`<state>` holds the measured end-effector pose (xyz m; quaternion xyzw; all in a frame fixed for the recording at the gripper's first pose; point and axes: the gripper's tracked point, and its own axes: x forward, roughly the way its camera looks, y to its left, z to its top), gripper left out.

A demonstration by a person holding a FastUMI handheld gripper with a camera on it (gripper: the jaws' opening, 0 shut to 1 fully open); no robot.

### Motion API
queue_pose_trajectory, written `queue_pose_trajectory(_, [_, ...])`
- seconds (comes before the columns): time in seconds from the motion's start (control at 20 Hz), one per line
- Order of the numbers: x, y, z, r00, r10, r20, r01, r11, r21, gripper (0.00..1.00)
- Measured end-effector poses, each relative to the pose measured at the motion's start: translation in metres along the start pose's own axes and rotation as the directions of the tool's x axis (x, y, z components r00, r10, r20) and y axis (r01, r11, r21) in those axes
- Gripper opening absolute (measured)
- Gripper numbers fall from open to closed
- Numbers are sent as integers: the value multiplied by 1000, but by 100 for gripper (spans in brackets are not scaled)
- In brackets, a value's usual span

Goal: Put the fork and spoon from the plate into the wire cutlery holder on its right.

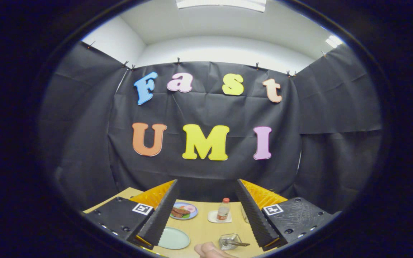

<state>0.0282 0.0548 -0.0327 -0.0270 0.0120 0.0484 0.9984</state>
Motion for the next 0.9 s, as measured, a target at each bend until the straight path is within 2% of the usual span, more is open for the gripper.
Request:
queue_pose_trajectory(0.35, [-13,-23,-6,995,-90,33,90,996,2,96])
queue_pose_trajectory(0.9, [-13,-26,-12,993,-114,26,114,994,4,95])
